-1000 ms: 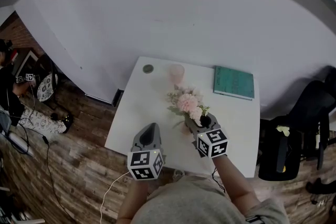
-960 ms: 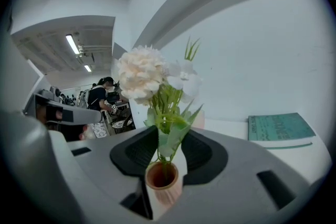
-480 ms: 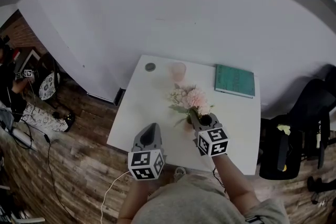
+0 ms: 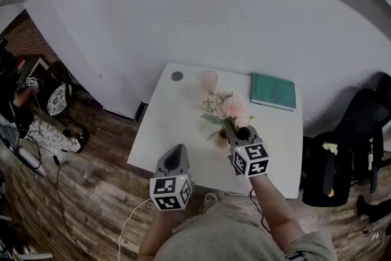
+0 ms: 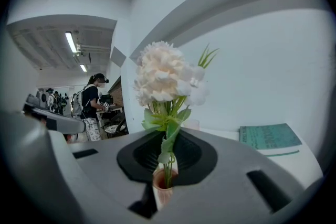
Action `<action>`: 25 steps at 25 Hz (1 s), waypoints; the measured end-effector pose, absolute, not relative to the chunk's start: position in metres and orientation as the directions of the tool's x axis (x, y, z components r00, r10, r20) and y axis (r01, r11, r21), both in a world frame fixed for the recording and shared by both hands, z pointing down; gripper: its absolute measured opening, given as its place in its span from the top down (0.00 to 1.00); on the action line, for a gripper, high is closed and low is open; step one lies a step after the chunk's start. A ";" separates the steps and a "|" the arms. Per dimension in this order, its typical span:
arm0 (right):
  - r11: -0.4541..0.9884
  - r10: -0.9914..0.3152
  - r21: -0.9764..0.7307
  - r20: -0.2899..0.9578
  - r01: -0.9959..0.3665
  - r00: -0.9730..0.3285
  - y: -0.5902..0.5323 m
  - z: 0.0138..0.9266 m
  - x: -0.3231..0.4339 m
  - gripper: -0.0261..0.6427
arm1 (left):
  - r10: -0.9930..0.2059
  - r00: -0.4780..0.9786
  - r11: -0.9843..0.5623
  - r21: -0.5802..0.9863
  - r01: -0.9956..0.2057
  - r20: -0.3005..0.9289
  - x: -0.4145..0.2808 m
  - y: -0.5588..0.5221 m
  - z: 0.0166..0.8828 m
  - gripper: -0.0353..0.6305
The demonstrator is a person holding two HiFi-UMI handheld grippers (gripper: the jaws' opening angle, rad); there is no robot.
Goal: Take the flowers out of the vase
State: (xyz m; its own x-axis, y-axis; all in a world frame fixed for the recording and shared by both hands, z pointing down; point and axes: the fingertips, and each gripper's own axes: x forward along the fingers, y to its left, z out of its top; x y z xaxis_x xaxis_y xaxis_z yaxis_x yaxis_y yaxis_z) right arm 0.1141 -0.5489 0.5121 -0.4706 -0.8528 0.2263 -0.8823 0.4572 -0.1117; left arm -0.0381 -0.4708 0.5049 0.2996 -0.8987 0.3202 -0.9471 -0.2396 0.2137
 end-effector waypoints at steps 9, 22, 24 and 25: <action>0.443 -0.876 -0.074 0.173 -0.893 -0.449 -0.546 0.480 0.113 0.92 | -0.898 0.310 -0.253 0.208 -0.945 0.314 -0.045 -0.450 0.497 0.94; 0.400 -0.913 -0.016 0.076 -0.916 -0.400 -0.533 0.432 0.111 0.92 | -0.887 0.341 -0.291 0.199 -0.936 0.311 -0.060 -0.412 0.490 0.94; 0.392 -0.918 -0.011 0.061 -0.920 -0.392 -0.529 0.424 0.111 0.92 | -0.886 0.346 -0.296 0.199 -0.934 0.309 -0.061 -0.405 0.488 0.94; 0.389 -0.920 -0.007 0.054 -0.921 -0.389 -0.527 0.420 0.111 0.92 | -0.885 0.349 -0.299 0.199 -0.933 0.308 -0.062 -0.401 0.487 0.94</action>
State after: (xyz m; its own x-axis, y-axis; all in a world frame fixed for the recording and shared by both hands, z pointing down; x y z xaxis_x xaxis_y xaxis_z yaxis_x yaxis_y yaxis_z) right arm 0.1112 -0.5269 0.4203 -0.3886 -0.9198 0.0542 -0.9213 0.3888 -0.0066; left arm -0.0616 -0.4010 0.4872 0.3493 -0.8849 0.3083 -0.9333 -0.2991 0.1988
